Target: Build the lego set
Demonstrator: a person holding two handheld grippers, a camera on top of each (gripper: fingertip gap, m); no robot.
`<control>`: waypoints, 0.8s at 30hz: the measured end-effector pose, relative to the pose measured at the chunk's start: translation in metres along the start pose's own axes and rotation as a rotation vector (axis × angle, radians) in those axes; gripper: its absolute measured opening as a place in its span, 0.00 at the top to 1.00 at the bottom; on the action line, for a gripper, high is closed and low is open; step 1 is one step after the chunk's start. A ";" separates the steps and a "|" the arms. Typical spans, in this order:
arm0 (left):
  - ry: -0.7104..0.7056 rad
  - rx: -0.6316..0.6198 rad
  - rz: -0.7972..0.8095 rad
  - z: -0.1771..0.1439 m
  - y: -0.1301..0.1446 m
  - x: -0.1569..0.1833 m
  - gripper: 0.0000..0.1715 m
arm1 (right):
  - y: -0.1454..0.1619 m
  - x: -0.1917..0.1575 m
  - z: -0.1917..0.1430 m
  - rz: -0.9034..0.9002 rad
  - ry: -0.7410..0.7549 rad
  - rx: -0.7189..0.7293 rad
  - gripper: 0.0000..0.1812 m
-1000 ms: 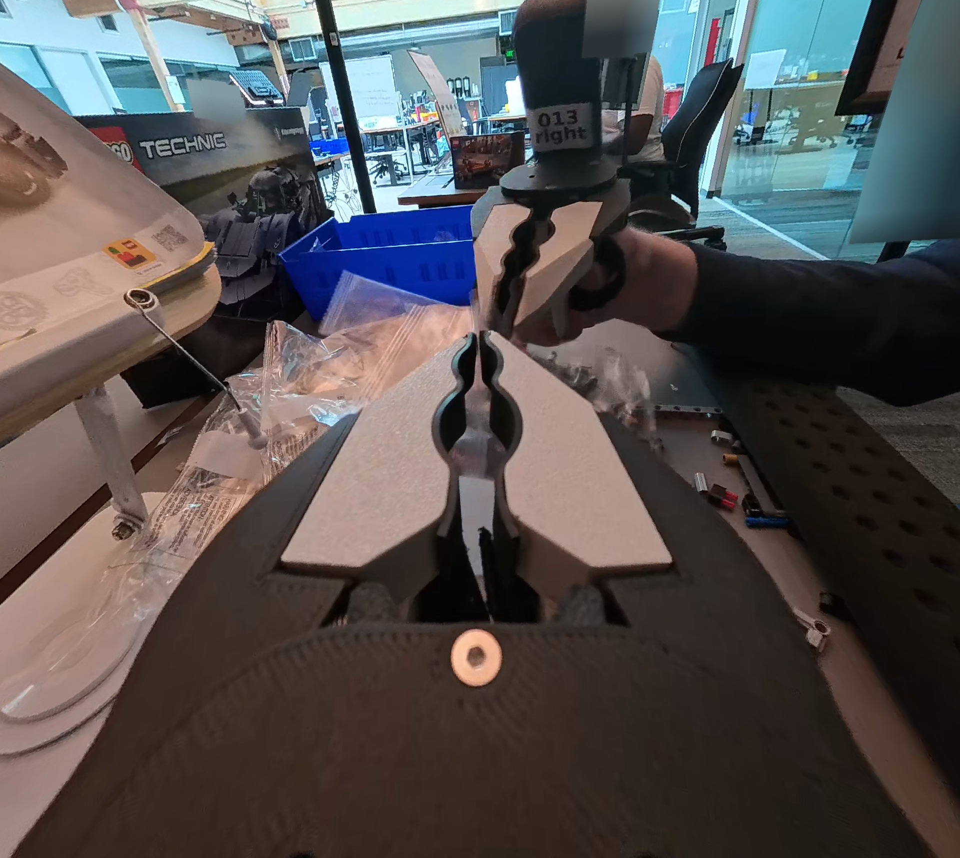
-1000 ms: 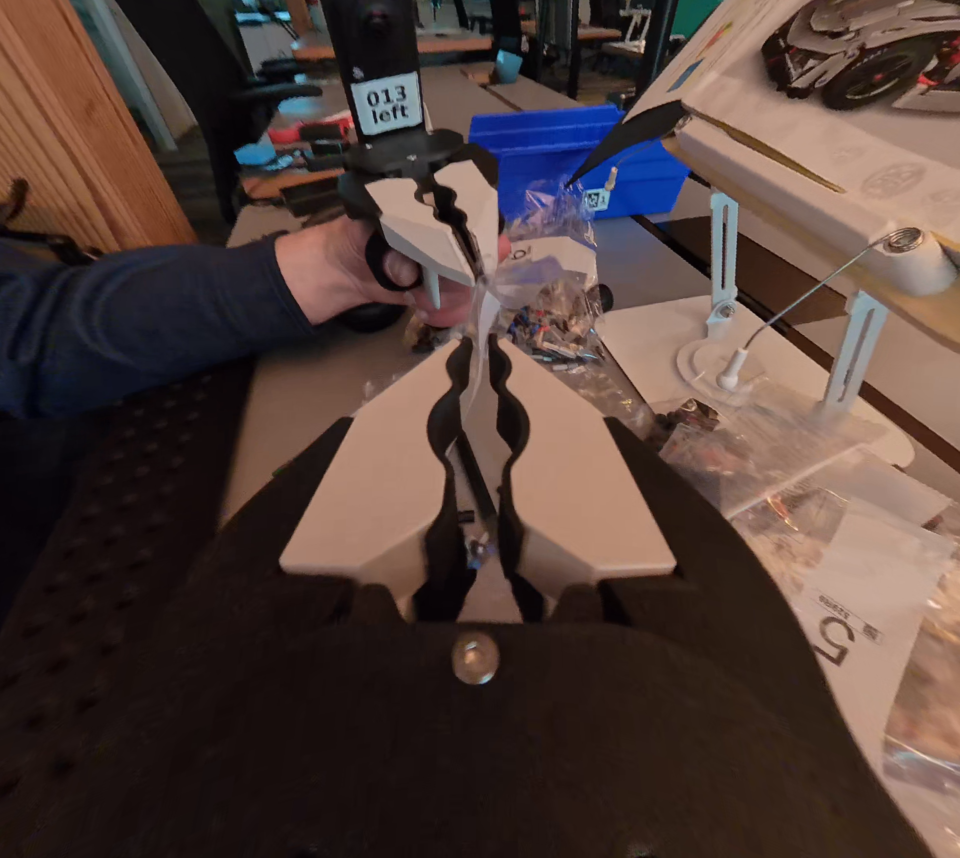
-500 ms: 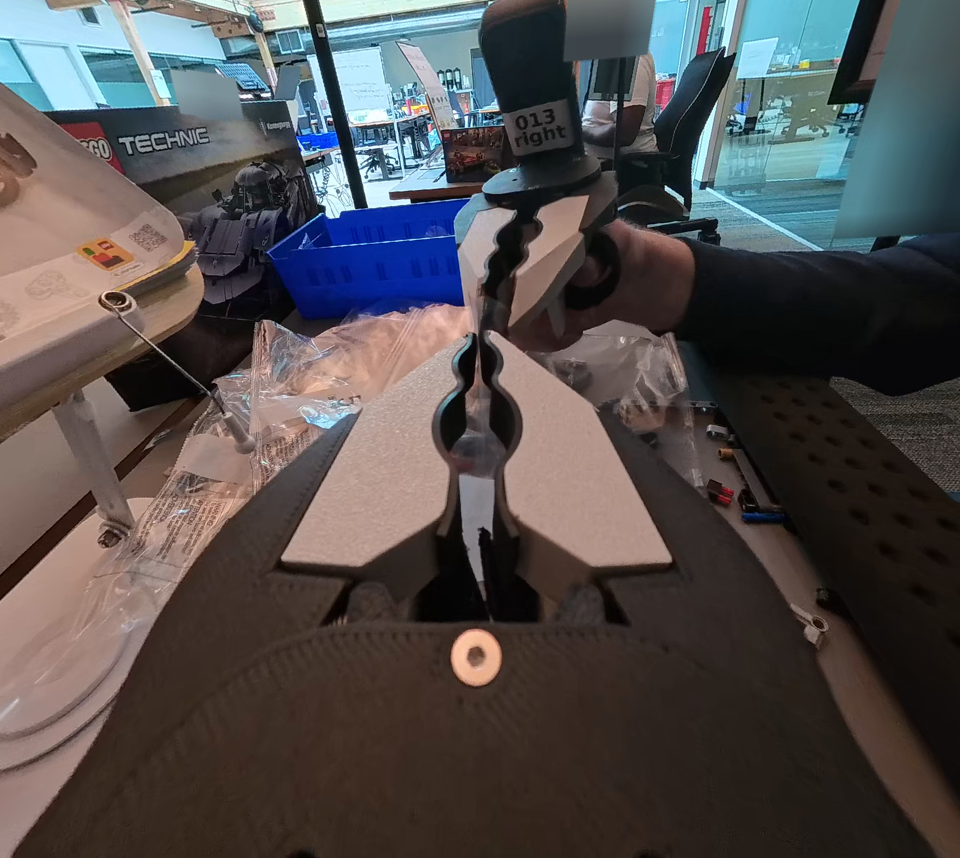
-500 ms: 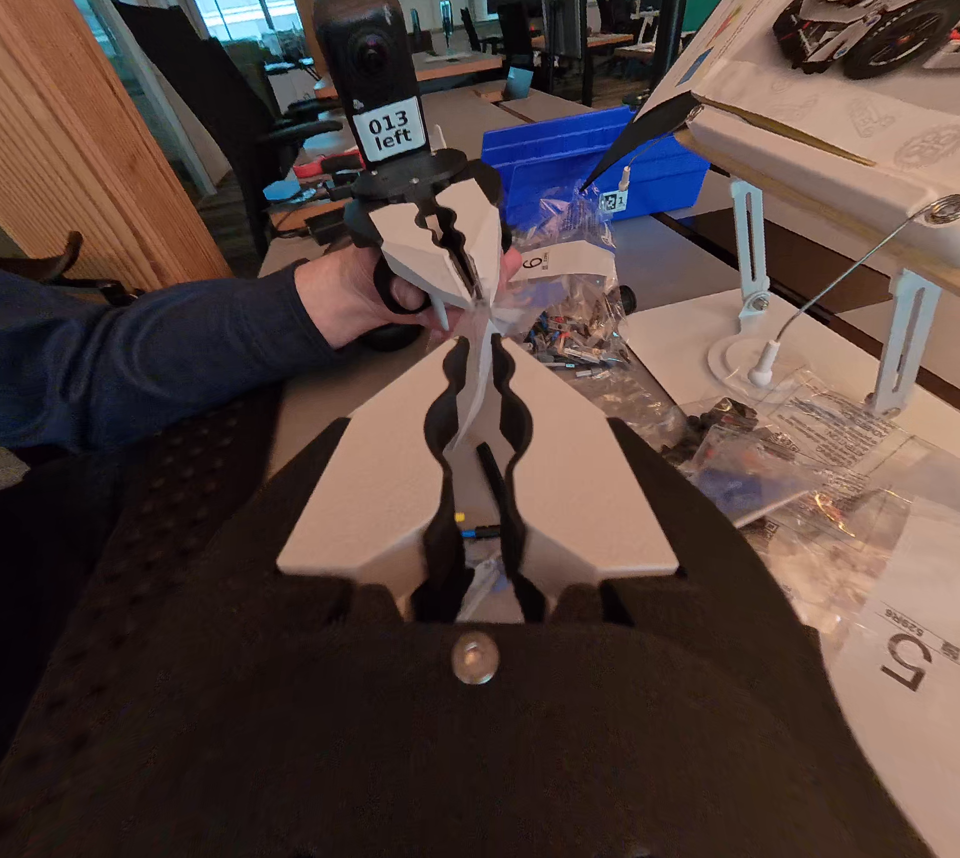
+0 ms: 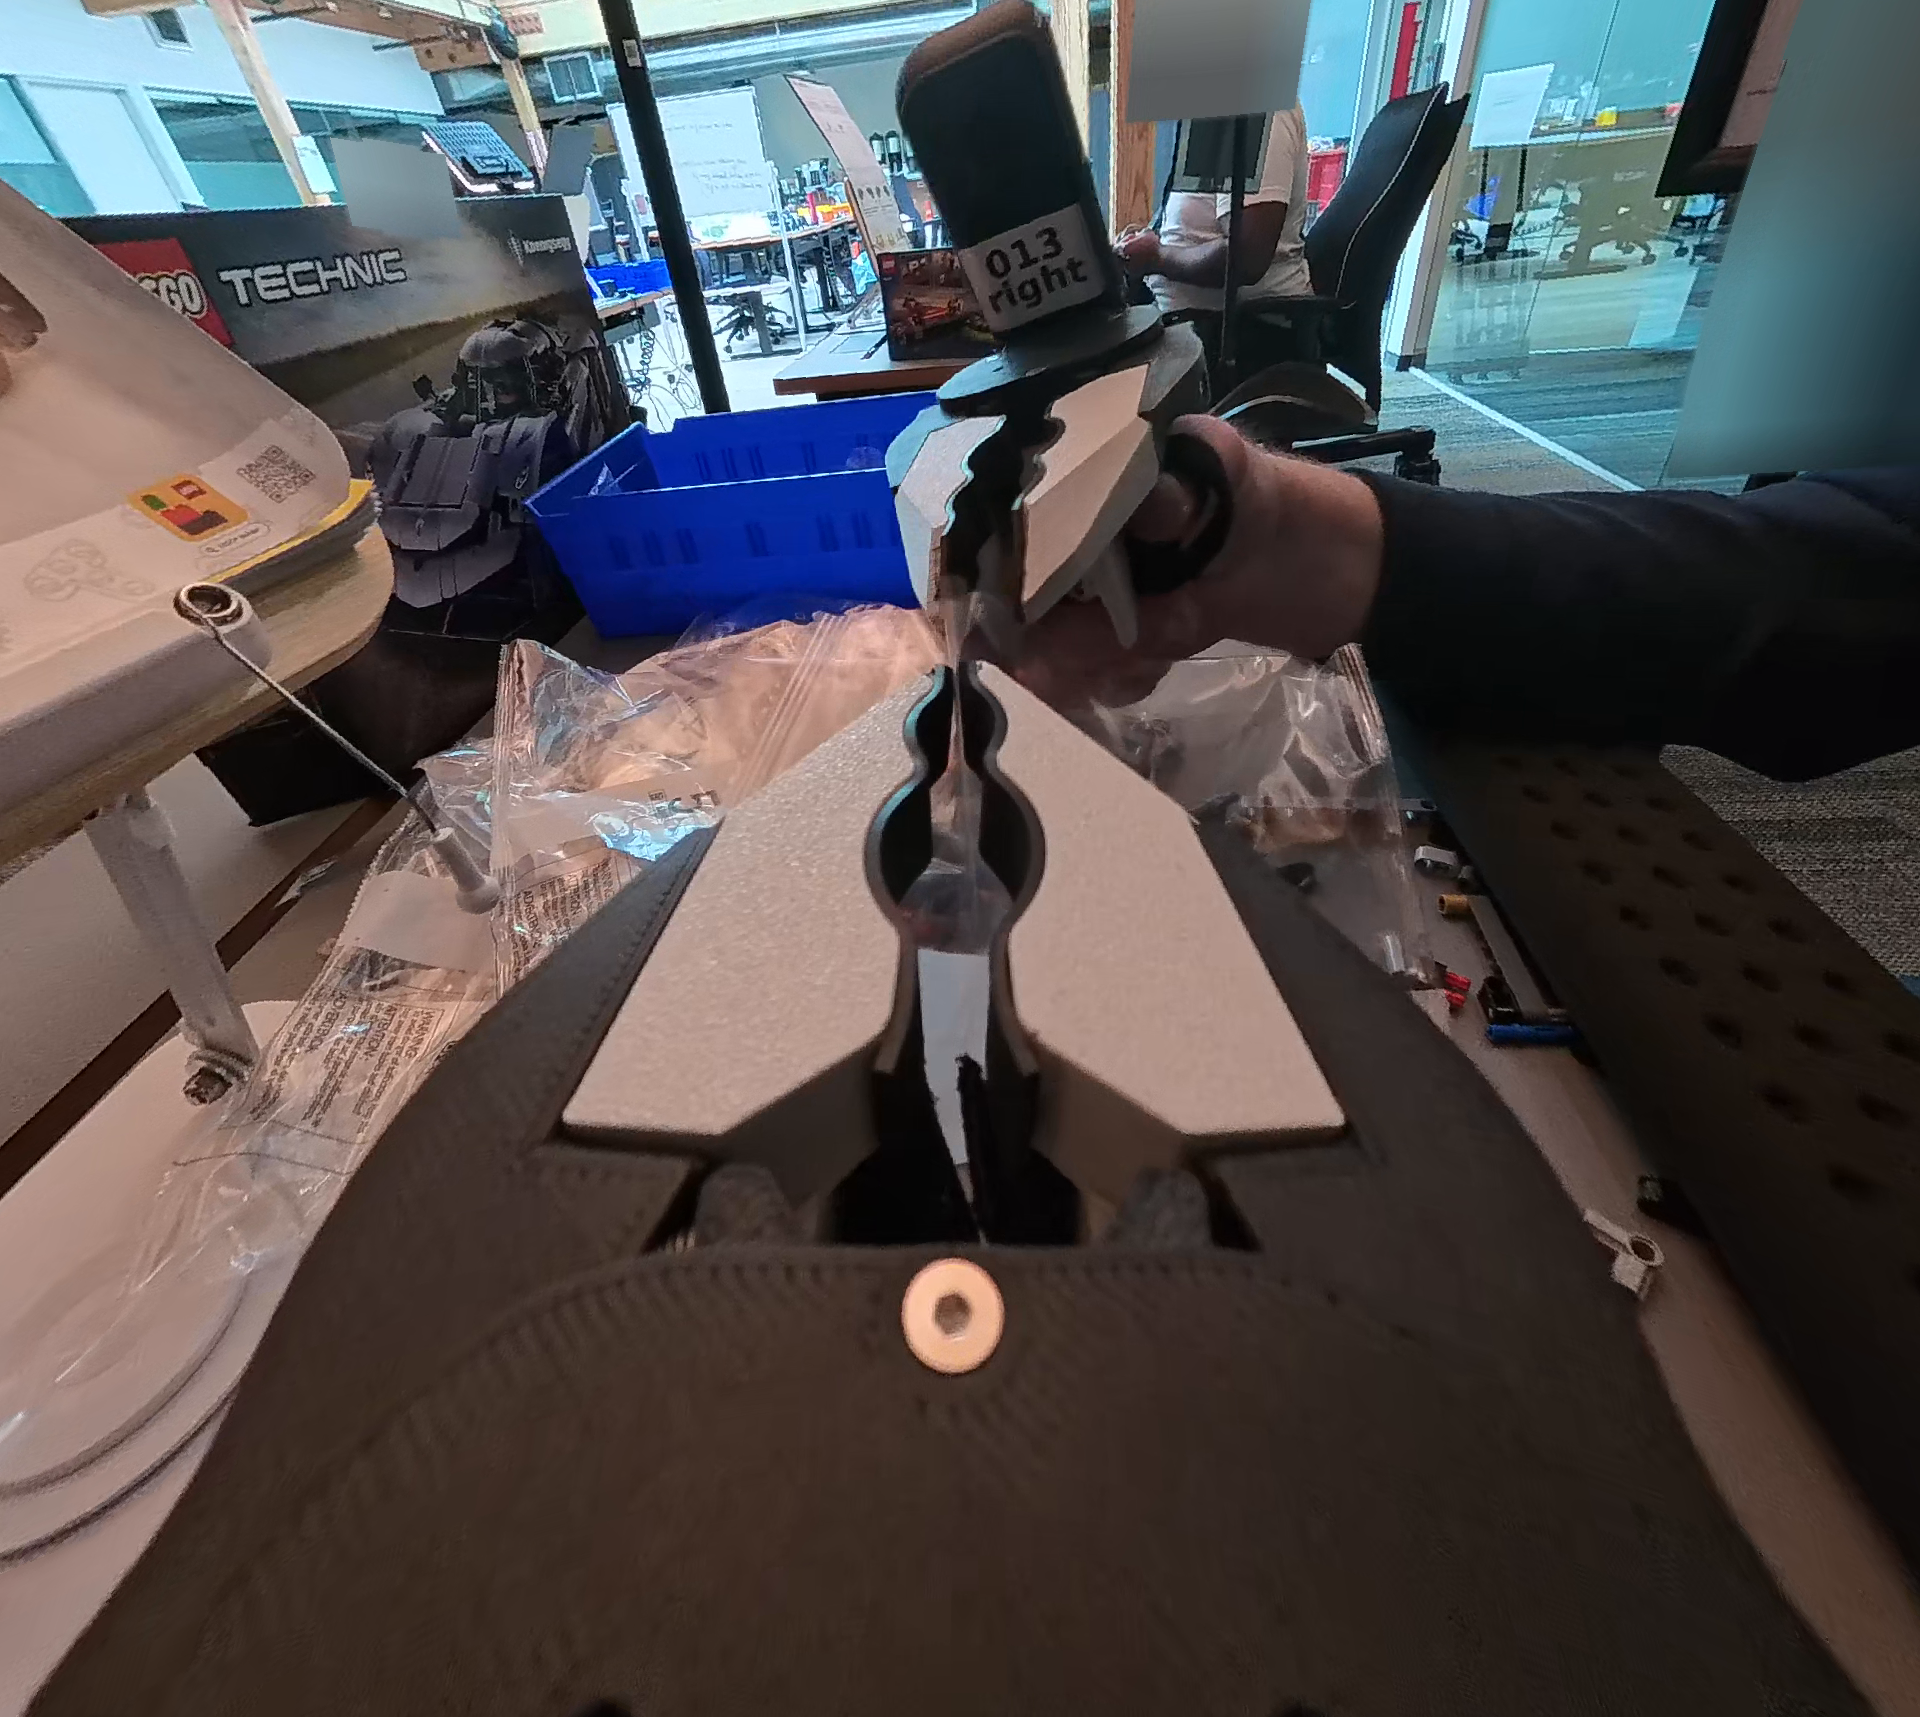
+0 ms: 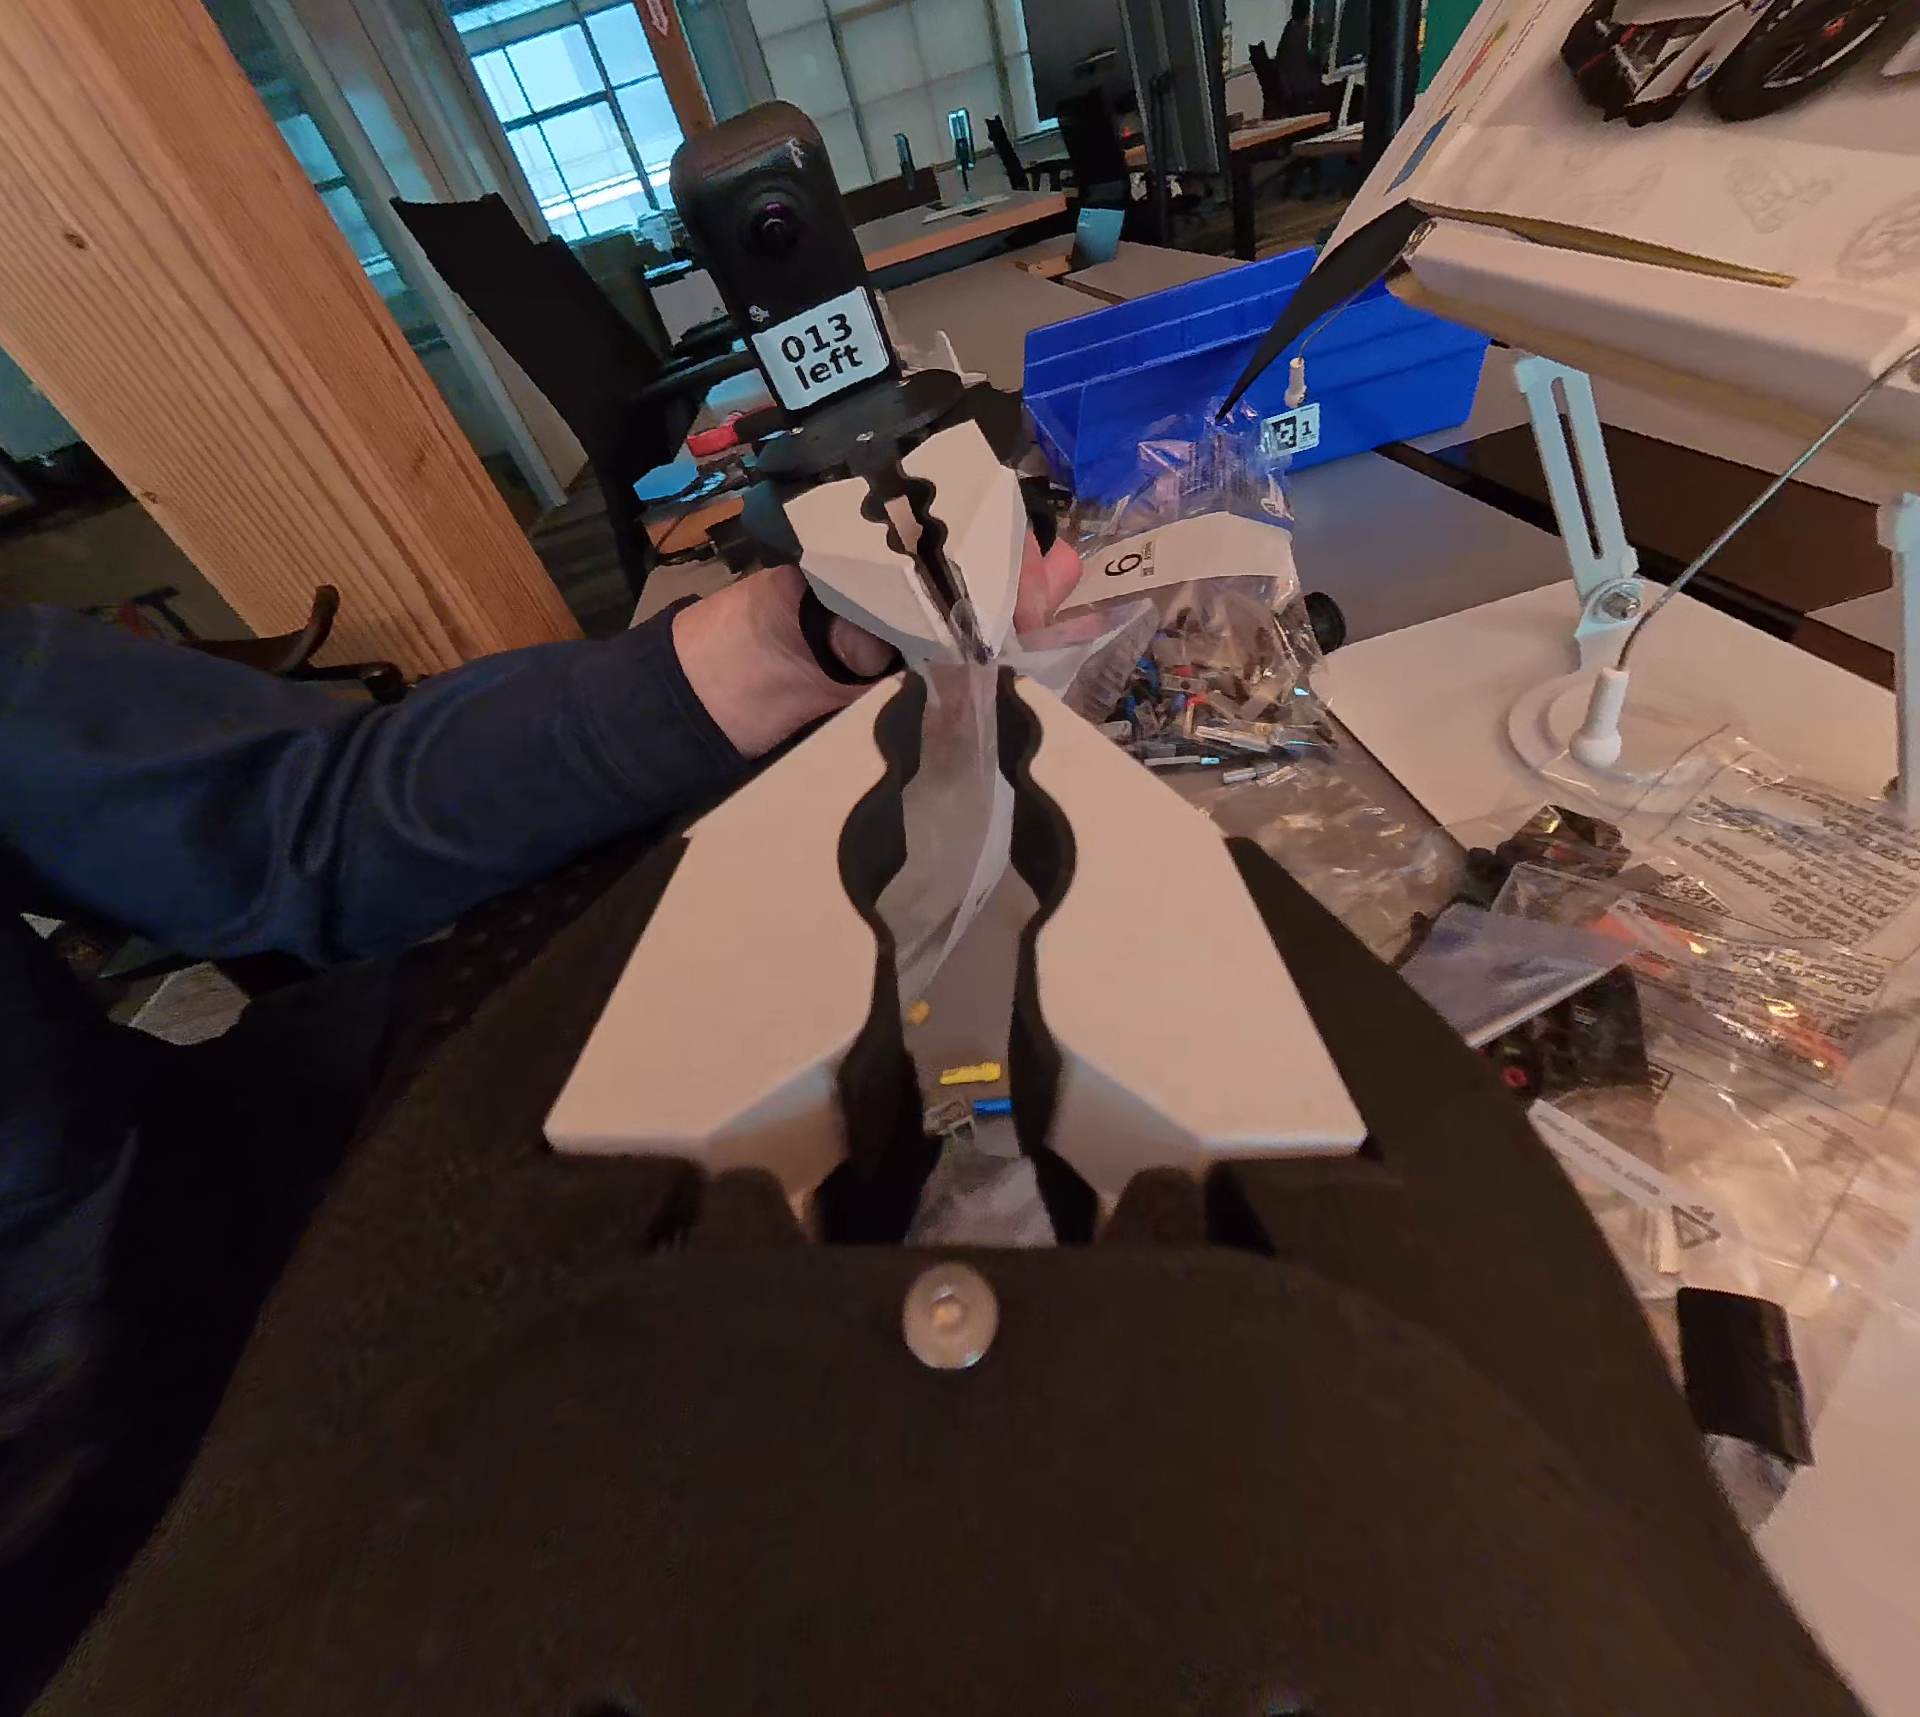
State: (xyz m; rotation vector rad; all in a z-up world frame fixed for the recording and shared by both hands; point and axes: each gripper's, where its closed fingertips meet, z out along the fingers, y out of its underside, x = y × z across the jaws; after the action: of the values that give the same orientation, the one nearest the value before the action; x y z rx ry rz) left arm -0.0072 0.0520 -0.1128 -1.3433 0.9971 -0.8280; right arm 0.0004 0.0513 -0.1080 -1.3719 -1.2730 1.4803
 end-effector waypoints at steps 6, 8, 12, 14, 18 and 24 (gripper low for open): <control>-0.006 -0.016 0.009 0.002 0.003 0.000 1.00 | 0.004 -0.001 0.002 0.036 -0.022 -0.014 0.92; -0.002 -0.019 0.008 0.002 0.003 0.000 1.00 | 0.004 -0.002 0.003 0.039 -0.029 -0.011 0.92; -0.002 -0.015 0.008 0.002 0.002 0.000 1.00 | 0.002 -0.002 0.002 0.051 -0.035 0.003 0.93; -0.002 -0.015 0.008 0.002 0.002 0.000 1.00 | 0.001 -0.002 0.002 0.058 -0.040 0.006 0.93; -0.001 -0.012 0.010 0.003 0.001 0.001 1.00 | 0.000 -0.003 0.001 0.072 -0.054 0.021 0.94; 0.003 -0.012 0.018 0.004 0.000 0.003 1.00 | -0.003 -0.003 -0.001 0.103 -0.071 0.044 0.93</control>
State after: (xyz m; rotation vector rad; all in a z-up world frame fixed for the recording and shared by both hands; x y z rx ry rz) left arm -0.0028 0.0508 -0.1136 -1.3424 1.0165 -0.8115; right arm 0.0016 0.0493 -0.1041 -1.3851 -1.2217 1.6314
